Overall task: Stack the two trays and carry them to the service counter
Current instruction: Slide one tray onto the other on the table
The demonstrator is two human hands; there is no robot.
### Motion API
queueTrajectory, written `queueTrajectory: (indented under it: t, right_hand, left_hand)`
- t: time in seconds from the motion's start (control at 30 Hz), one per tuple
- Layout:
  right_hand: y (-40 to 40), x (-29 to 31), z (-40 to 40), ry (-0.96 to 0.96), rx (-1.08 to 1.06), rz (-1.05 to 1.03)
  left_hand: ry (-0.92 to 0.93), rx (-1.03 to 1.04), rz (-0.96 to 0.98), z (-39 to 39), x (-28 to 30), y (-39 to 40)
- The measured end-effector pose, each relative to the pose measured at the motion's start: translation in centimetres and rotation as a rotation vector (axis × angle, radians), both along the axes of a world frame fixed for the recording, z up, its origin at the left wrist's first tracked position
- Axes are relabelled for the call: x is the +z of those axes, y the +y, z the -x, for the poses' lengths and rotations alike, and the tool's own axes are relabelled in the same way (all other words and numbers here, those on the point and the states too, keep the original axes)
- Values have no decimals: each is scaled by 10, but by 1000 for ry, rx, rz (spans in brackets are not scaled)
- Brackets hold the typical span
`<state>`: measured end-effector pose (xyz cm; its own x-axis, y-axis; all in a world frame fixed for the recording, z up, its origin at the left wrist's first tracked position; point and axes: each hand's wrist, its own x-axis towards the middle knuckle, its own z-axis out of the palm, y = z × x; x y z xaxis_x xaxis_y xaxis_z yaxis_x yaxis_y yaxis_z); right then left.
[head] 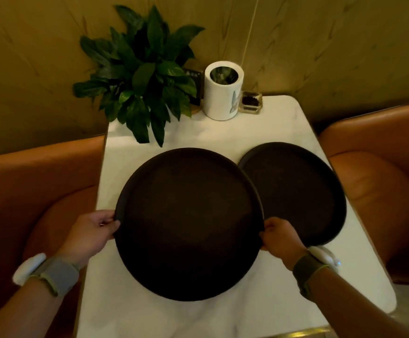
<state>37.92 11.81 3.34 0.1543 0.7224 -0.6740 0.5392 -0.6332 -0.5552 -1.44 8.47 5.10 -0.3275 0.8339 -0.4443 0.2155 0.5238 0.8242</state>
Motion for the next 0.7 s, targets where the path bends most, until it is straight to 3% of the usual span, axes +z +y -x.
queueTrajectory:
  t: [0.3, 0.4, 0.7]
  right_hand:
    - [44, 19, -132, -129, -136, -96]
    - [69, 13, -188, -199, -76, -104]
    - [113, -23, -258, -369, 203, -108]
  left_hand:
    - [-27, -121, -58, -133, -7, 66]
    - [-8, -129, -25, -189, -22, 89]
    - [245, -170, 61, -259, -60, 116]
